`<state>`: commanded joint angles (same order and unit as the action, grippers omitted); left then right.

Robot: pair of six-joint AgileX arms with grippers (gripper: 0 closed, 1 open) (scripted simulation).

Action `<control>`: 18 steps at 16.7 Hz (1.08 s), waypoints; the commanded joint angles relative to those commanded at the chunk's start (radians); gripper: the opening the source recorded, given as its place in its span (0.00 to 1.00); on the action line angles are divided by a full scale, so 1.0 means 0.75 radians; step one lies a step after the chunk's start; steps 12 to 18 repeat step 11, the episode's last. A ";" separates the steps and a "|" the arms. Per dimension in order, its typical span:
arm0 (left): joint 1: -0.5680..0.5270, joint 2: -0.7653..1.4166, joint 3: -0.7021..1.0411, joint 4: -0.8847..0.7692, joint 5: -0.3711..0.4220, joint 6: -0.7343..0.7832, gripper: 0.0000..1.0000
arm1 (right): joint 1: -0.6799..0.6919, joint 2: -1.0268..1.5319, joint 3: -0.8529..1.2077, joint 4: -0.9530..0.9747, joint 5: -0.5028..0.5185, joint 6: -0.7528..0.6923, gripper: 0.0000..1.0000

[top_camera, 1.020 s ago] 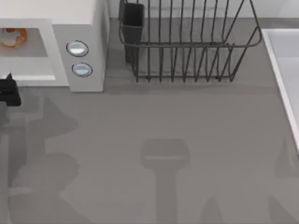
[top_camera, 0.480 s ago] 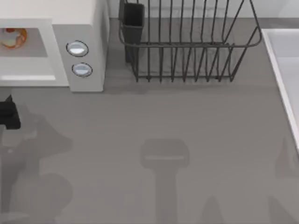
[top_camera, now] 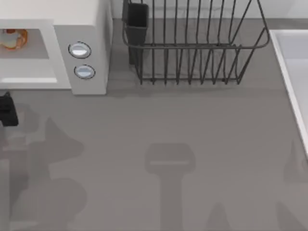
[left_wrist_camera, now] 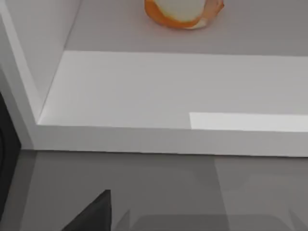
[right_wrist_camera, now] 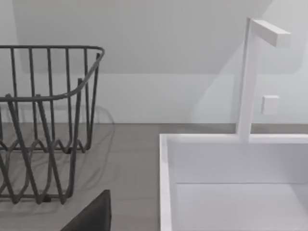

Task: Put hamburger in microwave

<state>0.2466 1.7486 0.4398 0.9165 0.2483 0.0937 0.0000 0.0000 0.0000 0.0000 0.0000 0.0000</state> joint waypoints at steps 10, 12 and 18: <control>0.004 -0.439 0.138 -0.545 -0.011 0.006 1.00 | 0.000 0.000 0.000 0.000 0.000 0.000 1.00; 0.004 -0.443 0.141 -0.549 -0.011 0.006 1.00 | 0.000 0.000 0.000 0.000 0.000 0.000 1.00; 0.004 -0.443 0.141 -0.549 -0.011 0.006 1.00 | 0.000 0.000 0.000 0.000 0.000 0.000 1.00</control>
